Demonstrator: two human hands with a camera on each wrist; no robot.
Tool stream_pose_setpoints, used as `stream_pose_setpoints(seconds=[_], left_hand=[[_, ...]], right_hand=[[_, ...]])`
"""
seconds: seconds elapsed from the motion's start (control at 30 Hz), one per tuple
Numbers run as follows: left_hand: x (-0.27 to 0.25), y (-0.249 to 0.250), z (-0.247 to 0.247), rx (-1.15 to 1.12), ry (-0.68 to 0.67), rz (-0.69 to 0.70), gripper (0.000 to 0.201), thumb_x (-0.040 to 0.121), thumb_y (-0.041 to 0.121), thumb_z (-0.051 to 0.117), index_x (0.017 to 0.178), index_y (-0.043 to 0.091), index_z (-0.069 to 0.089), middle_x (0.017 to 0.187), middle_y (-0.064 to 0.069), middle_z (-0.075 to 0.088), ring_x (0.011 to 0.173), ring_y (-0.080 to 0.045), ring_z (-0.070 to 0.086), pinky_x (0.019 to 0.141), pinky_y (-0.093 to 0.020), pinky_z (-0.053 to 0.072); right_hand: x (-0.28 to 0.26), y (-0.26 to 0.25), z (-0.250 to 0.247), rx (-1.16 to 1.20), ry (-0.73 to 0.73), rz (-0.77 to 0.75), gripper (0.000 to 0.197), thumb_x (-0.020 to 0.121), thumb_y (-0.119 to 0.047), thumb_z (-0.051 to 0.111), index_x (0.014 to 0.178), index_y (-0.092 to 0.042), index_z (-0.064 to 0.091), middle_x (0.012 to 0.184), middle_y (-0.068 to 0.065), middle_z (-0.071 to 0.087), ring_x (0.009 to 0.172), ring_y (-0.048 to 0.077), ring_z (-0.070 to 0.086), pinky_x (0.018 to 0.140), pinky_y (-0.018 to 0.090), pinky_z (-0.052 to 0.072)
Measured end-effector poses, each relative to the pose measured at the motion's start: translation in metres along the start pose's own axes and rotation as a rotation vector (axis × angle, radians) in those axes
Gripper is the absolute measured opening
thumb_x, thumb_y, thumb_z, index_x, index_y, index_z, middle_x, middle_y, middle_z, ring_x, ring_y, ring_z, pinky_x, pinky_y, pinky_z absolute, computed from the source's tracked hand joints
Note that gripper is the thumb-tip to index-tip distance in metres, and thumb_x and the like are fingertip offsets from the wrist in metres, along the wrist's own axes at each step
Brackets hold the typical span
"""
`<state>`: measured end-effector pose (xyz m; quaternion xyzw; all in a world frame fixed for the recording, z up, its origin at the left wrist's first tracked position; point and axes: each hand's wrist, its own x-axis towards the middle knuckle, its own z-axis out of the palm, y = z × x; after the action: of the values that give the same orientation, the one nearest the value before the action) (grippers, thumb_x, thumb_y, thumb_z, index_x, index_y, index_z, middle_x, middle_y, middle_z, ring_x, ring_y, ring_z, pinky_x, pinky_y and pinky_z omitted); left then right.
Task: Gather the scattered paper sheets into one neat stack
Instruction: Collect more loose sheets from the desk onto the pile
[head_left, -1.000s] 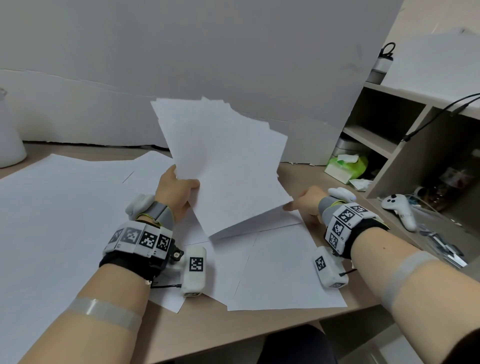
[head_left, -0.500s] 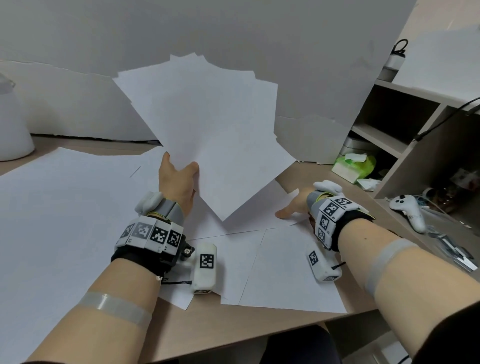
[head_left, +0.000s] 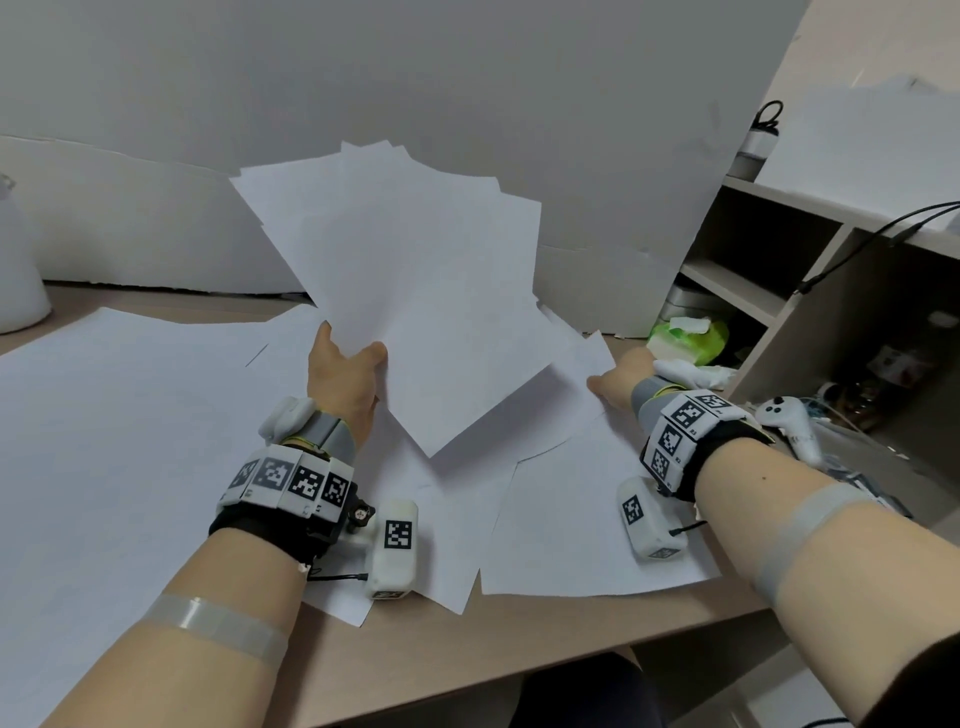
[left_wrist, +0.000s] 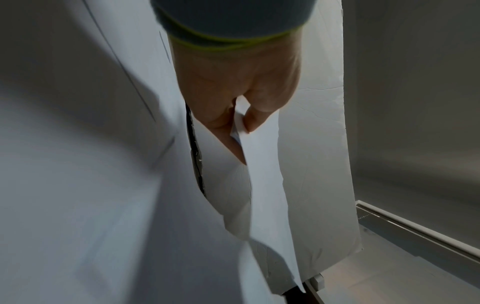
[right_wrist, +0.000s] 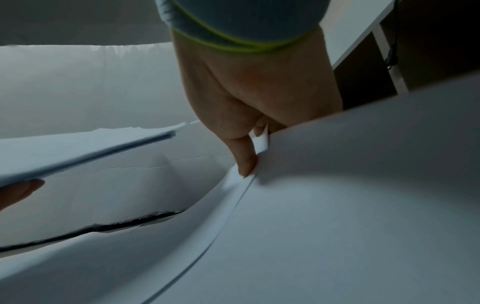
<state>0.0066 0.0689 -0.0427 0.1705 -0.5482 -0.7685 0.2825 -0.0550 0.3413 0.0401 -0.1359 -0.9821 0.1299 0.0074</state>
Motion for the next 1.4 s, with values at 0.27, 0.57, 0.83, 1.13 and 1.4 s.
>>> stream_pose_setpoints(seconds=[0.27,0.57,0.83,1.13,1.4], left_hand=[[-0.009,-0.003,0.004,0.059,-0.118,-0.157,0.061,0.068,0.009,0.068,0.126,0.025,0.059,0.113,-0.001,0.071,0.101,-0.031,0.068,0.089,-0.052,0.057],[-0.007,-0.009,0.003,0.162,-0.249,-0.282,0.041,0.069,0.003,0.061,0.109,0.011,0.063,0.111,-0.019,0.07,0.102,-0.044,0.067,0.091,-0.063,0.053],[-0.014,-0.005,0.001,0.201,-0.27,-0.415,0.026,0.084,-0.013,0.05,0.106,-0.002,0.059,0.114,-0.03,0.065,0.098,-0.047,0.066,0.092,-0.06,0.05],[-0.026,0.005,0.005,0.041,-0.298,-0.449,0.01,0.097,0.01,0.051,0.092,0.01,0.06,0.081,-0.013,0.062,0.07,-0.029,0.059,0.057,-0.035,0.055],[-0.017,0.007,0.006,-0.106,-0.3,-0.564,0.031,0.097,0.044,0.044,0.1,0.02,0.064,0.093,-0.007,0.068,0.077,-0.027,0.063,0.063,-0.037,0.055]], right_hand=[[0.002,0.007,-0.05,0.413,0.239,-0.094,0.03,0.096,-0.015,0.052,0.12,-0.004,0.064,0.119,0.021,0.065,0.106,0.037,0.06,0.083,0.033,0.046],[-0.01,-0.006,-0.093,0.701,0.548,-0.317,0.015,0.094,-0.013,0.049,0.1,-0.014,0.062,0.091,0.006,0.061,0.082,0.027,0.055,0.071,0.029,0.04],[-0.021,-0.041,-0.088,0.92,0.476,-0.68,0.012,0.088,-0.016,0.063,0.079,-0.025,0.063,0.078,-0.005,0.055,0.073,0.009,0.044,0.07,0.024,0.042],[-0.037,-0.028,-0.01,0.481,-0.331,-0.783,0.031,0.08,0.006,0.069,0.086,-0.023,0.077,0.12,-0.002,0.066,0.117,0.01,0.059,0.102,0.018,0.041],[-0.034,-0.004,0.009,0.315,-0.469,-0.727,0.038,0.079,0.007,0.063,0.087,-0.027,0.078,0.131,-0.008,0.059,0.122,0.01,0.052,0.102,0.022,0.04]])
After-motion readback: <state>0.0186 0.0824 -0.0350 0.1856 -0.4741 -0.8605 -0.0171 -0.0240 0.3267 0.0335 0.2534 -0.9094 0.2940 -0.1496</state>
